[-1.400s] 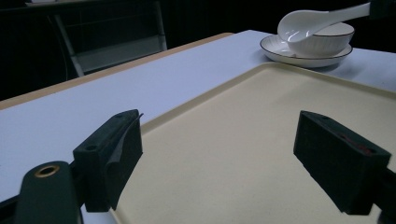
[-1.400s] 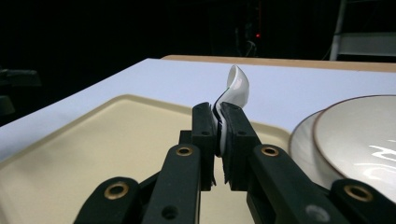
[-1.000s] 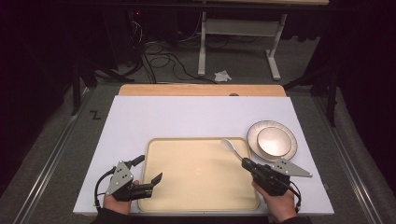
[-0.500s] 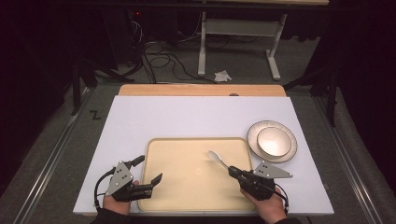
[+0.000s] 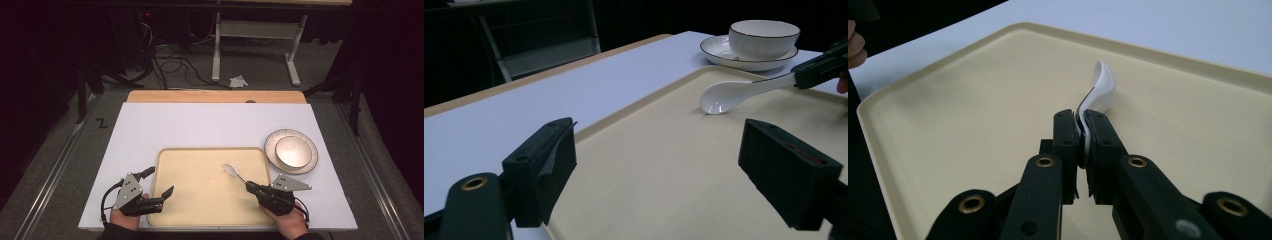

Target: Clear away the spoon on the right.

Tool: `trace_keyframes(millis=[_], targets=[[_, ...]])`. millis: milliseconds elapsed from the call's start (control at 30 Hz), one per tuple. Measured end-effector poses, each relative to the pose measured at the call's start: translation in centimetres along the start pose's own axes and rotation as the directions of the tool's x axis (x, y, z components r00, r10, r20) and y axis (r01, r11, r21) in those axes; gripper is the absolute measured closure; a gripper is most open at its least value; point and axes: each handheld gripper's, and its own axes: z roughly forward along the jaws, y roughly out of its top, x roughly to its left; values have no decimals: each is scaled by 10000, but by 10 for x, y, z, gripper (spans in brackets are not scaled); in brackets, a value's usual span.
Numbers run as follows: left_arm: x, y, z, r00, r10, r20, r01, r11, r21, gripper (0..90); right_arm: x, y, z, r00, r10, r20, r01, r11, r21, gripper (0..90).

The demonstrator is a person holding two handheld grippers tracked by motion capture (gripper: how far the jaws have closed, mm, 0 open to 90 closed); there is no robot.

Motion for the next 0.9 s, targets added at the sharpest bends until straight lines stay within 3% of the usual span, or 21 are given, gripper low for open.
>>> trace_keyframes(millis=[167,333,400,733,800,900], targets=[[0,0,0,10000,8,-6,-8,10000,2,159,0,-1,0,10000,-22,20,22,10000,55,862],[0,0,0,10000,2,38,-2,10000,25,159,-5,0,-1,9991,221,357,-226,9997,124,681],[0,0,0,10000,-13,42,13,10000,25,159,-7,0,-2,9986,312,416,-317,9994,109,672],[0,0,0,10000,-38,20,37,10000,83,159,-7,5,-5,9984,91,557,-82,9998,-167,663],[1,-1,0,10000,-70,-22,70,9999,93,159,-6,15,3,9988,162,464,-167,9998,109,724],[1,-1,-1,10000,-82,-10,82,9999,73,159,-6,25,11,9976,-80,682,48,9989,468,799]])
